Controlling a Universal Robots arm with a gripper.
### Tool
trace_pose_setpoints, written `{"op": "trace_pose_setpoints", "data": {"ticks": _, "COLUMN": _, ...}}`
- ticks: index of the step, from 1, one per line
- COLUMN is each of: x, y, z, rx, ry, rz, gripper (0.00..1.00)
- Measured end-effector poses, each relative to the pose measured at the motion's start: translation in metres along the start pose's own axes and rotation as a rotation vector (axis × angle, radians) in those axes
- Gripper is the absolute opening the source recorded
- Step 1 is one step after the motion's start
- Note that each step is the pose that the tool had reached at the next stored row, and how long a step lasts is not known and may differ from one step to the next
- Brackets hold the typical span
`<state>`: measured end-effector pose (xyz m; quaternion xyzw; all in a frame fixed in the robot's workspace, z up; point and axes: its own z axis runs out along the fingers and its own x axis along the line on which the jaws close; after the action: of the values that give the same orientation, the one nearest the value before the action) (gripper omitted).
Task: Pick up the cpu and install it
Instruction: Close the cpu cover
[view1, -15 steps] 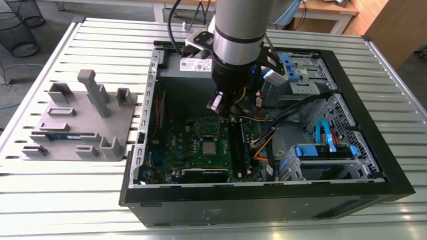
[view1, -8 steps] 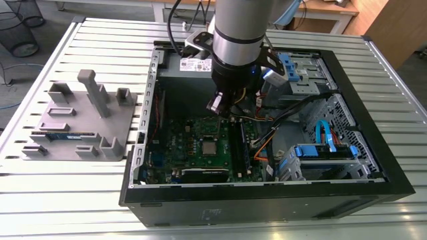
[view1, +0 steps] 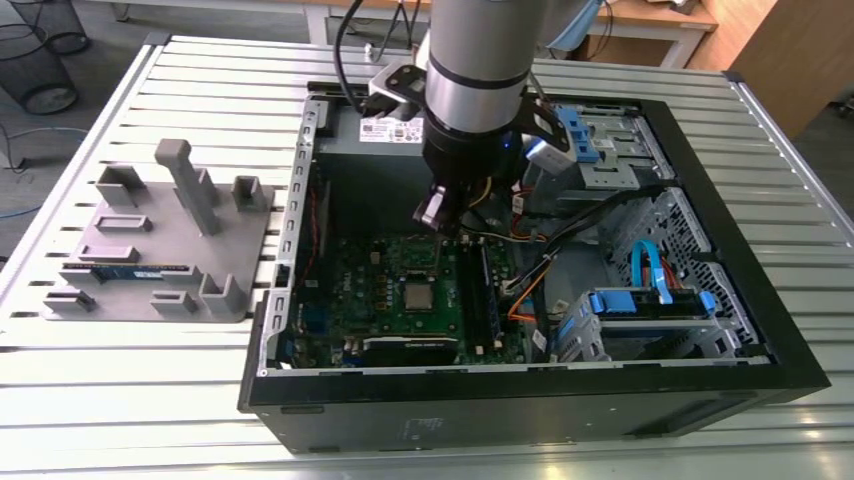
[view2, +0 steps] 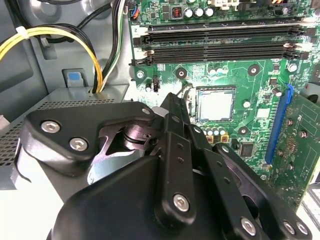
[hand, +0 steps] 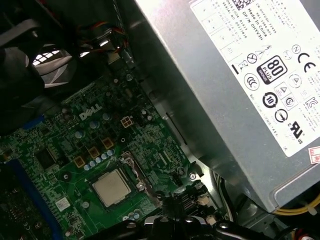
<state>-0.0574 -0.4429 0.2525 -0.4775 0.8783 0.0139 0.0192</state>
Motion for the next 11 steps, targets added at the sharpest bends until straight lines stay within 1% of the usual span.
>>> {"op": "trace_pose_setpoints", "data": {"ticks": 11, "x": 0.0039, "y": -0.0014, "z": -0.0002, "rx": -0.0006, "ry": -0.0001, "rz": -0.019, "gripper": 0.11}}
